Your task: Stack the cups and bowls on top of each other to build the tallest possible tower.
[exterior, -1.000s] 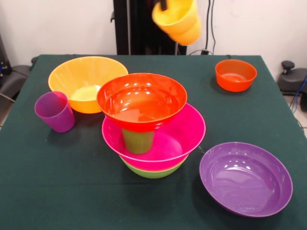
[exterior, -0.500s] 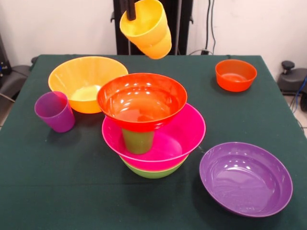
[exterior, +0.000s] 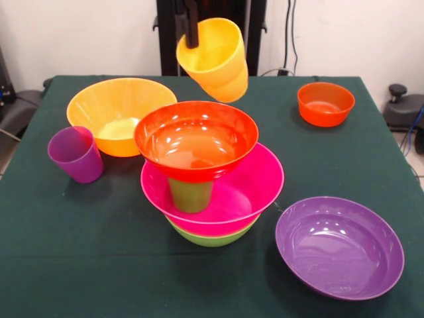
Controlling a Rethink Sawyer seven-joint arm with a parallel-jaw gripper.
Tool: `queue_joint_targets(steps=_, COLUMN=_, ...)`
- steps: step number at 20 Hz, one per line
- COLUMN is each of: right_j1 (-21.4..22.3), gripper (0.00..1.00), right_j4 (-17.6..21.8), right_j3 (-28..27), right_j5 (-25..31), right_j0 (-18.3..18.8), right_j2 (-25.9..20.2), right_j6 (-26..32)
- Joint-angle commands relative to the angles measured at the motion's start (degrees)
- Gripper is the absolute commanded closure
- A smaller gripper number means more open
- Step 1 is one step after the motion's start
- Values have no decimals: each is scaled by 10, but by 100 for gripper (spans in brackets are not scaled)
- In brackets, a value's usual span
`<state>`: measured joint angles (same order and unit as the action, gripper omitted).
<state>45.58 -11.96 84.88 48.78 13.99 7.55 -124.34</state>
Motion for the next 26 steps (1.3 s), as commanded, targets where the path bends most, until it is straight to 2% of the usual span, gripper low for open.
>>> queue_joint_targets(steps=1, right_j1=-48, gripper=100, right_j4=22, right_j3=-60, right_j5=62, right_j0=-7, right_j2=-14, right_j6=-70)
queue_joint_targets(steps=8, right_j1=-59, gripper=100, right_j4=14, right_j3=-81, right_j5=72, right_j0=23, right_j2=-30, right_j6=-28)
queue_joint_targets(steps=13, right_j1=-56, gripper=100, right_j4=13, right_j3=-95, right_j5=99, right_j0=55, right_j2=-41, right_j6=7)
queue_joint_targets(steps=17, right_j1=-65, gripper=100, right_j4=18, right_j3=-95, right_j5=80, right_j0=70, right_j2=-45, right_j6=15)
queue_joint_targets(steps=26, right_j1=-84, gripper=100, right_j4=24, right_j3=-94, right_j5=43, right_j0=56, right_j2=-46, right_j6=-15)
